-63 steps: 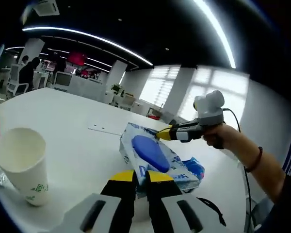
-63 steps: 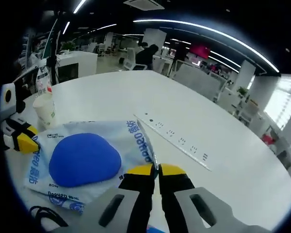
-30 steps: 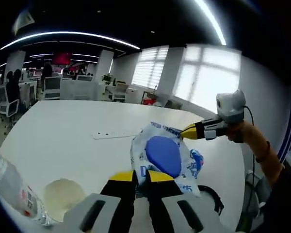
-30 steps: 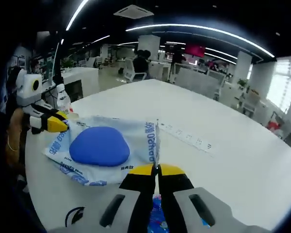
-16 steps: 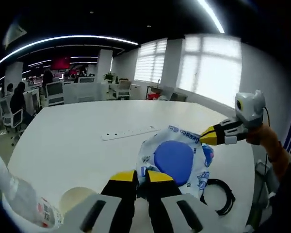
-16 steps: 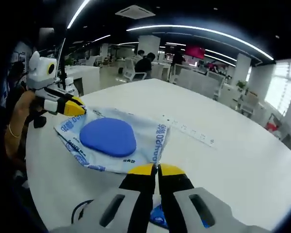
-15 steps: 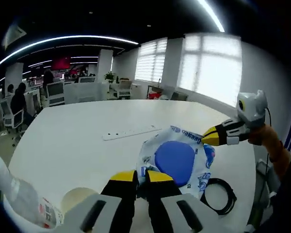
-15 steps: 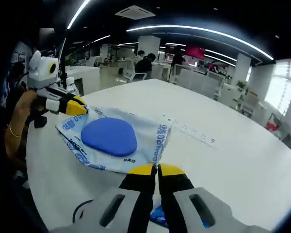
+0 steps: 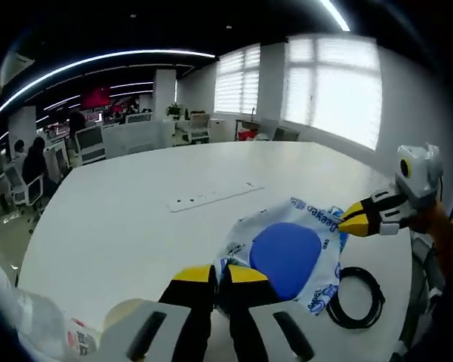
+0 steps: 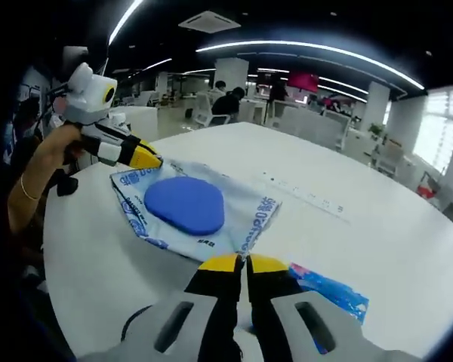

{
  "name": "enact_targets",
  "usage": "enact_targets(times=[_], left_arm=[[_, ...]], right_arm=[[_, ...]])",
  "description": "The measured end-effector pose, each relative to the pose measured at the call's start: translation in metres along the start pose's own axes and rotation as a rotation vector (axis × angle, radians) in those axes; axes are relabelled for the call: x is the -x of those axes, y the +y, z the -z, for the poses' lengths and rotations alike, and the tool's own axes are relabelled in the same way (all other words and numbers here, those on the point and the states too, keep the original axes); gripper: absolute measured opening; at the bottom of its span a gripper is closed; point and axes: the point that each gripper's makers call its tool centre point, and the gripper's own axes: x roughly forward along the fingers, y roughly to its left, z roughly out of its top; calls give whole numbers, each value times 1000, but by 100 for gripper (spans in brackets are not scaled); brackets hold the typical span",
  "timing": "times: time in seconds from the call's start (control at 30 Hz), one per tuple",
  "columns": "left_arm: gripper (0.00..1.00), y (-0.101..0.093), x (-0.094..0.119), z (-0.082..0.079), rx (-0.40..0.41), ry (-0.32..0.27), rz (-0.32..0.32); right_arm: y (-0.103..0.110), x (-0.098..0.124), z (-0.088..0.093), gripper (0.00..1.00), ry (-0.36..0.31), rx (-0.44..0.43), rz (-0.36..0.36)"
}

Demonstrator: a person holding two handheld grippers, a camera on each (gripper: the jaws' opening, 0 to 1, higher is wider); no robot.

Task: Arrange the tabletop items into an orderly group along one side of the table until the central work area is clear of visible clutter.

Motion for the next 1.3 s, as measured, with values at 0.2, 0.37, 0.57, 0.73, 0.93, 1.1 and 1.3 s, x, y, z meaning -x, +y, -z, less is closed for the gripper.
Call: enact_targets(times=[0.2,0.37,0.57,0.73,0.93,1.1,1.3], left_arm=[[3,5,-5,1,-44,31,-20],[3,7,-8,8,-150,90,-67],[3,7,-18,12,-247,138,-114],[3,6,-22,17,-256,153,-128],[3,7,-27,19,-264,154,-134],[3,7,-32,25,-281,172,-144],[3,8,-37,35,-304,190,-163]], right_arm=[[8,-4,5,1,-4,-44,-24],[14,-11,10,2,-4,-43,-21],[17,-22,22,2,17,-30,-1],[20,-27,33,2,31,-8,17],[24,-25,39,2,40,-4,21],[26,-25,42,2,46,28,38],[31,-28,50,2,62,3,20]])
